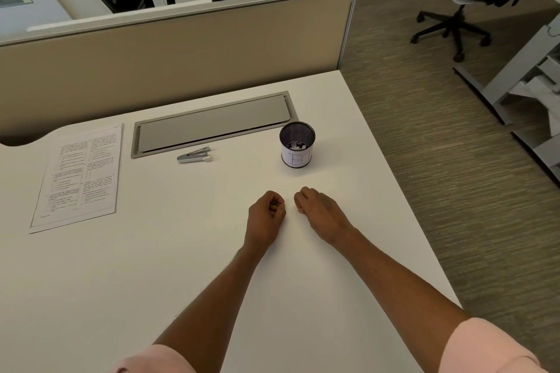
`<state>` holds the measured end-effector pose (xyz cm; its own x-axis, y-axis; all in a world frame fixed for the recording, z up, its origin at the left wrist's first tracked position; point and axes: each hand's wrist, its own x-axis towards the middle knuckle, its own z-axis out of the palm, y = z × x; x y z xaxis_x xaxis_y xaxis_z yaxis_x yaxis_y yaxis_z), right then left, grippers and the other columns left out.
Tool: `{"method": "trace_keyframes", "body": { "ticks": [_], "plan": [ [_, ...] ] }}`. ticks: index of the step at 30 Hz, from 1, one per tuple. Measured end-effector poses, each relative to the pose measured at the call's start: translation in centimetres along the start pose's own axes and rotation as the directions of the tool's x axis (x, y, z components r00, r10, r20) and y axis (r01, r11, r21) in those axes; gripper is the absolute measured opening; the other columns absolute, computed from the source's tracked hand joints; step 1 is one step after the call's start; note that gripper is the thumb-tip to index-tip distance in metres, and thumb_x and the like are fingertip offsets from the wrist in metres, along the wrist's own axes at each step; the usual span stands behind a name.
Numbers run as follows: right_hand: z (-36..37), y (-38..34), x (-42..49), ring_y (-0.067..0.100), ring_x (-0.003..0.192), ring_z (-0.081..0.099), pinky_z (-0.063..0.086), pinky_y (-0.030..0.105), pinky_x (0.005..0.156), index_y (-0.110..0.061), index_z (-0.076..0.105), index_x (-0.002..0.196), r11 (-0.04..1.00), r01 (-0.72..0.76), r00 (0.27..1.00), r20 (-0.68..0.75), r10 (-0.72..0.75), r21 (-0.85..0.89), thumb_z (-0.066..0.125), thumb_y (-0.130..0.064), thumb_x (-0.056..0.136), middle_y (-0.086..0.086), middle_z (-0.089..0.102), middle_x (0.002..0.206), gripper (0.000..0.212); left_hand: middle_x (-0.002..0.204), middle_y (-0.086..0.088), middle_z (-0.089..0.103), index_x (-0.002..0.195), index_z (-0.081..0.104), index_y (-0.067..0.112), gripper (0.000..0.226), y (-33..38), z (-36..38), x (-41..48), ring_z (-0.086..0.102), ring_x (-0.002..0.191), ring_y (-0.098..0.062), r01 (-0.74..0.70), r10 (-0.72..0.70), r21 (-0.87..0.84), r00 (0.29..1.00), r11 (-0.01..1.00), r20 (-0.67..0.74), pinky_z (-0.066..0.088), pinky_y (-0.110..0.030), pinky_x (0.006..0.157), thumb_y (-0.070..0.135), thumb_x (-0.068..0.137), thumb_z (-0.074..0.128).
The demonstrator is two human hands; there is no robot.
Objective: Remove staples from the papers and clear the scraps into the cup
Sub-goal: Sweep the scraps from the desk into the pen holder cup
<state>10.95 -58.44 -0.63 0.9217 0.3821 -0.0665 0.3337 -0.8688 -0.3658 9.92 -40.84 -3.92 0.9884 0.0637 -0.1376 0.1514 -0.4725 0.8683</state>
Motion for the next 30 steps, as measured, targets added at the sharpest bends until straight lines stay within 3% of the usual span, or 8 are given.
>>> {"method": "trace_keyframes", "body": {
  "ticks": [3, 7, 10, 13, 17, 23, 27, 30],
  "plan": [
    [0.8, 0.3, -0.5, 0.023, 0.077, 0.05, 0.049, 0.041, 0.067, -0.014, 0.047, 0.084, 0.999, -0.015, 0.999, -0.05, 0.017, 0.045, 0.054, 0.001, 0.089, 0.002, 0.051, 0.082, 0.017, 0.091, -0.001, 0.073, 0.097, 0.067, 0.011, 0.008, 0.1, -0.1, 0.0, 0.063, 0.077, -0.01, 0.007, -0.007, 0.005, 1.0, 1.0, 0.005, 0.049, -0.009, 0.072, 0.004, 0.096, 0.064],
    [1.2, 0.4, -0.2, 0.023, 0.085, 0.055, 0.046, 0.036, 0.069, -0.016, 0.052, 0.098, 0.994, -0.042, 0.997, -0.063, 0.048, 0.099, 0.06, -0.005, 0.095, 0.001, 0.058, 0.089, 0.014, 0.089, 0.0, 0.071, 0.097, 0.066, 0.011, 0.007, 0.3, -0.2, -0.1, 0.062, 0.076, -0.01, 0.01, -0.01, -0.002, 1.0, 1.0, 0.013, 0.048, -0.008, 0.071, 0.004, 0.096, 0.064],
    [1.3, 1.1, -0.2, 0.022, 0.094, 0.057, 0.045, 0.037, 0.08, -0.015, 0.057, 0.104, 0.942, -0.195, 0.968, -0.102, 0.23, 0.271, 0.078, -0.015, 0.086, 0.0, 0.061, 0.097, 0.028, 0.086, 0.003, 0.069, 0.096, 0.066, 0.011, 0.008, 0.5, -0.1, -0.2, 0.06, 0.075, -0.009, 0.028, -0.028, -0.014, 1.0, 1.0, 0.014, 0.048, -0.01, 0.069, 0.004, 0.097, 0.063],
    [1.1, 2.6, -0.2, 0.018, 0.102, 0.05, 0.039, 0.039, 0.09, -0.019, 0.058, 0.111, 0.852, -0.382, 0.877, -0.148, 0.456, 0.358, 0.091, -0.031, 0.072, 0.0, 0.056, 0.11, 0.052, 0.084, 0.003, 0.068, 0.094, 0.065, 0.012, 0.008, 0.7, -0.1, -0.2, 0.06, 0.074, -0.009, 0.035, -0.035, 0.003, 0.999, 0.999, 0.004, 0.048, -0.012, 0.069, 0.004, 0.097, 0.064],
    [-0.3, 5.5, -1.3, 0.029, 0.124, 0.049, 0.036, 0.044, 0.102, -0.019, 0.059, 0.127, 0.74, -0.571, 0.719, -0.219, 0.659, 0.355, 0.093, -0.032, 0.071, 0.007, 0.053, 0.13, 0.067, 0.084, 0.003, 0.069, 0.091, 0.064, 0.014, 0.012, 1.0, 0.3, -0.2, 0.062, 0.076, -0.012, 0.02, -0.02, 0.059, 1.0, 0.998, -0.001, 0.047, -0.009, 0.067, 0.004, 0.098, 0.063],
    [-2.7, 11.3, -4.2, 0.035, 0.133, 0.045, 0.036, 0.051, 0.103, -0.016, 0.056, 0.139, 0.481, -0.806, 0.395, -0.292, 0.871, 0.346, 0.092, -0.049, 0.067, 0.013, 0.054, 0.141, 0.087, 0.081, 0.005, 0.067, 0.088, 0.062, 0.023, 0.015, 2.1, 2.7, -1.4, 0.062, 0.075, -0.02, -0.1, 0.078, 0.193, 0.99, 0.976, 0.118, 0.049, -0.031, 0.069, 0.009, 0.095, 0.065],
    [-2.9, 14.0, -4.8, 0.035, 0.13, 0.05, 0.035, 0.049, 0.101, -0.014, 0.064, 0.135, 0.404, -0.82, 0.35, -0.205, 0.914, 0.405, 0.09, -0.051, 0.071, 0.013, 0.063, 0.134, 0.078, 0.081, 0.009, 0.067, 0.089, 0.063, 0.025, 0.014, 3.1, 3.8, -1.4, 0.061, 0.073, -0.017, -0.092, 0.065, 0.221, 0.99, 0.971, 0.127, 0.049, -0.032, 0.07, 0.012, 0.096, 0.065],
    [-2.1, 15.4, -4.7, 0.032, 0.115, 0.065, 0.034, 0.048, 0.1, -0.02, 0.076, 0.113, 0.309, -0.746, 0.314, -0.099, 0.944, 0.59, 0.09, -0.051, 0.069, 0.004, 0.078, 0.113, 0.055, 0.081, 0.01, 0.068, 0.09, 0.064, 0.025, 0.014, 3.5, 4.2, -1.2, 0.059, 0.071, -0.014, -0.079, 0.048, 0.235, 0.99, 0.969, 0.135, 0.047, -0.029, 0.068, 0.013, 0.095, 0.066]
  ]
}}
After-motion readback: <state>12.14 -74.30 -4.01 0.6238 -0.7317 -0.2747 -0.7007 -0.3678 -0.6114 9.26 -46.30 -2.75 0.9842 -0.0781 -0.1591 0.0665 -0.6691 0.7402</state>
